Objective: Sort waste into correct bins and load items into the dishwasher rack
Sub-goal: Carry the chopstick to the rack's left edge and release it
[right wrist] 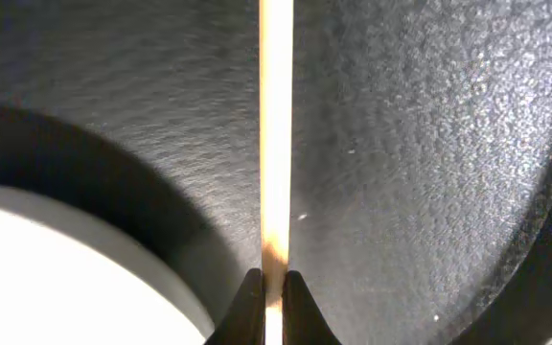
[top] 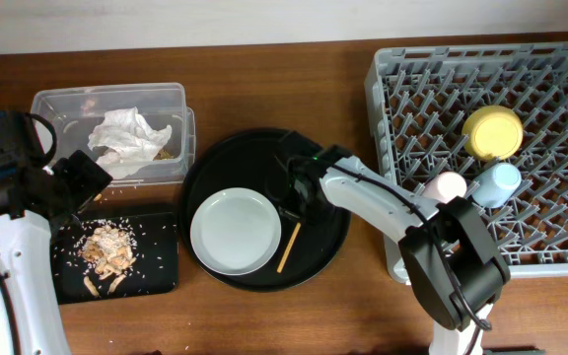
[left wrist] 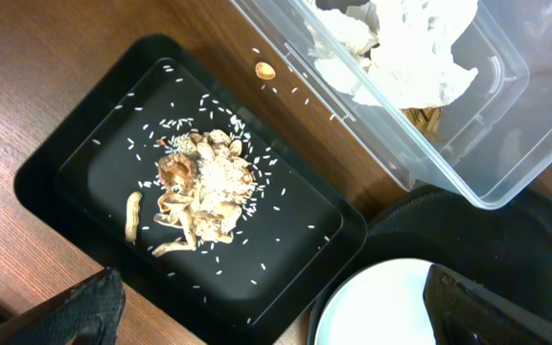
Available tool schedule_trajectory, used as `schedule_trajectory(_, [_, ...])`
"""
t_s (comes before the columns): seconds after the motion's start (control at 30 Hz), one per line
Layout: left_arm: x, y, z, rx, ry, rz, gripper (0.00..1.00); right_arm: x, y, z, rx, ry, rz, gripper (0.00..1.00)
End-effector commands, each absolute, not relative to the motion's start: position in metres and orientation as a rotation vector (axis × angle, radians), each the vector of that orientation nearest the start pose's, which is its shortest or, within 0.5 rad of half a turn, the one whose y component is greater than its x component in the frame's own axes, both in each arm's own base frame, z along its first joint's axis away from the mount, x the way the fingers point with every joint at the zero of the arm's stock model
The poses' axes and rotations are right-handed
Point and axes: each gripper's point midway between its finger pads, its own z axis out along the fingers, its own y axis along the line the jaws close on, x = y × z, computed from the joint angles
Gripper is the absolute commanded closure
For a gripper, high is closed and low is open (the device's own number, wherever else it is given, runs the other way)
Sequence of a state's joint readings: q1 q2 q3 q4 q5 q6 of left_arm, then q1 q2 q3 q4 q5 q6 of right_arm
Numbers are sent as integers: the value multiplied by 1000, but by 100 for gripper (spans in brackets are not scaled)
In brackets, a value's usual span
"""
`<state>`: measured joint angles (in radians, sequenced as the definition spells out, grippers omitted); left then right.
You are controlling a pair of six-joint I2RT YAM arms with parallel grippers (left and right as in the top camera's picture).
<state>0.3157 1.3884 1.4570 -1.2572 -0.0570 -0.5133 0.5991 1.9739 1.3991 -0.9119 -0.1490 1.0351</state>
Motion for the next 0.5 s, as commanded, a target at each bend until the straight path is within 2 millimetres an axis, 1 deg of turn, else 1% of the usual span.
schedule_trajectory(0.0, [285, 106, 228, -1117, 2497, 30, 1, 333, 226, 73, 558, 3046, 332, 96])
schedule_trajectory(0.03, [285, 106, 228, -1117, 2497, 30, 1, 340, 219, 85, 523, 3030, 346, 96])
schedule_trajectory(0.1, [285, 106, 228, -1117, 2497, 30, 1, 363, 194, 118, 421, 2980, 369, 96])
schedule_trajectory(0.17, [285, 106, 228, -1116, 2497, 30, 1, 381, 170, 145, 335, 2938, 372, 96])
schedule_trajectory(0.2, [285, 106, 228, -1117, 2497, 30, 1, 391, 152, 162, 276, 2909, 364, 96])
schedule_trajectory(0.3, [285, 106, 228, -1116, 2497, 30, 1, 415, 102, 200, 151, 2823, 329, 96])
schedule_trajectory(0.37, [285, 106, 228, -1117, 2497, 30, 1, 426, 78, 211, 76, 2776, 298, 96])
schedule_trajectory(0.47, [285, 106, 228, -1117, 2497, 30, 1, 436, 50, 212, 22, 2746, 254, 96])
